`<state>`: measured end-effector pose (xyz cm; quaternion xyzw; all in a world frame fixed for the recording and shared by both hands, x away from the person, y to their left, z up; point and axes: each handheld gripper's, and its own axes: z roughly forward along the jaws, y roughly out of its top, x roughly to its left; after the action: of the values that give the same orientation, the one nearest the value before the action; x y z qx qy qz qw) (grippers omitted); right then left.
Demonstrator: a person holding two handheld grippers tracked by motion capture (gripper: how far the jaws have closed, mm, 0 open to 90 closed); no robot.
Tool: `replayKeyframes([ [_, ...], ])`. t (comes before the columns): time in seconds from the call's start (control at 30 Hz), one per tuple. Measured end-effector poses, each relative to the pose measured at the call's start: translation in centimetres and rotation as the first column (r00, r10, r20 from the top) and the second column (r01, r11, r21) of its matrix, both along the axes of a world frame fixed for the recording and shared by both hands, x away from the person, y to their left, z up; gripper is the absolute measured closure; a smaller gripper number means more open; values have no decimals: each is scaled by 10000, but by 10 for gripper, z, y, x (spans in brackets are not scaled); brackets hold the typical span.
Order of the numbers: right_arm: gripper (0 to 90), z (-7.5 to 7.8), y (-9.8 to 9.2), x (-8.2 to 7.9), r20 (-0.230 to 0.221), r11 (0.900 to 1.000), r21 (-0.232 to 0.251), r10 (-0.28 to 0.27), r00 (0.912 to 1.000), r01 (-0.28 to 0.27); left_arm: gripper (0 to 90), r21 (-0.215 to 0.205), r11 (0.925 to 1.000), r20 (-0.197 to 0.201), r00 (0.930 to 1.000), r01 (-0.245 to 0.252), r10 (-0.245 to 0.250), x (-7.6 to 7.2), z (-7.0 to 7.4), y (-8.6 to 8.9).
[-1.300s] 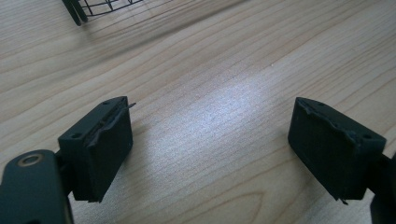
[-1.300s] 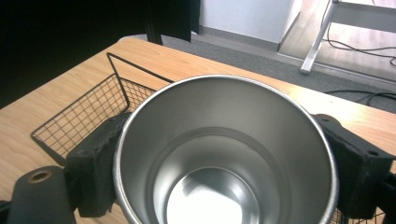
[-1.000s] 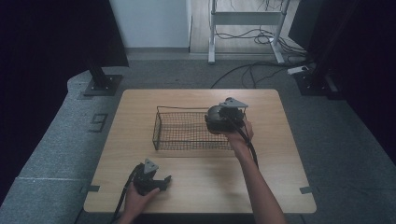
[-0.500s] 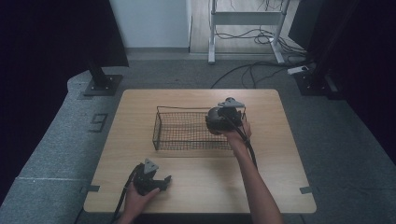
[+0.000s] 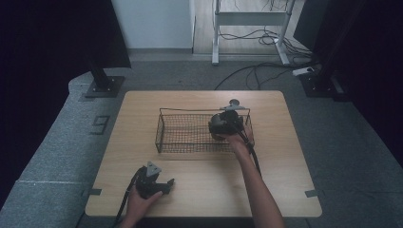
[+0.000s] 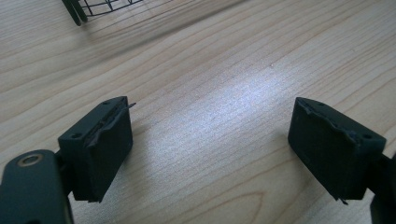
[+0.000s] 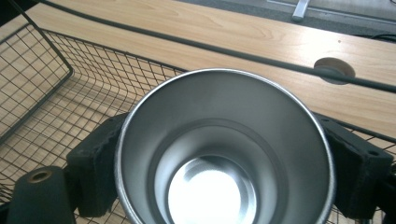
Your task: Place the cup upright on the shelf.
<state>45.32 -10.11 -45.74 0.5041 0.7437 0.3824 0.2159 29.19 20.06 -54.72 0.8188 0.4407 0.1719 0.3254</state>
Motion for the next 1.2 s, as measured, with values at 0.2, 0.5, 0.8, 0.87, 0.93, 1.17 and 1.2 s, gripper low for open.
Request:
replayKeyframes([
  [0.2, 133, -7, 1, 2, -248, 10000, -50, -6, 9997, 5, 137, -8, 10000, 11, 10000, -5, 5, 0, 0, 0],
  [0.5, 132, -17, 3, 6, -666, 9985, -549, 35, 9978, -72, 137, -8, 10000, 11, 10000, -4, 4, 0, 0, 0],
  [0.8, 132, -19, 1, 8, -860, 9983, -589, -49, 9963, -2, 137, -8, 10000, 9, 10000, -3, 3, 0, 0, 0],
  [0.87, 132, -20, 0, 9, -956, 9981, -614, -68, 9954, 9, 137, -8, 10000, 9, 10000, -2, 2, 0, 0, 0],
  [0.93, 132, -22, 0, 9, -1017, 9974, -718, -131, 9947, 58, 137, -8, 10000, 10, 10000, -2, 2, 0, 0, 0],
  [1.17, 132, -28, -3, 10, -1184, 9951, -981, -270, 9926, 154, 137, -8, 10000, 10, 10000, -1, 1, 0, 0, 0],
  [1.2, 132, -29, -3, 10, -1188, 9934, -1137, -288, 9925, 152, 137, -6, 10000, 10, 10000, 0, 0, 0, 0, 0],
])
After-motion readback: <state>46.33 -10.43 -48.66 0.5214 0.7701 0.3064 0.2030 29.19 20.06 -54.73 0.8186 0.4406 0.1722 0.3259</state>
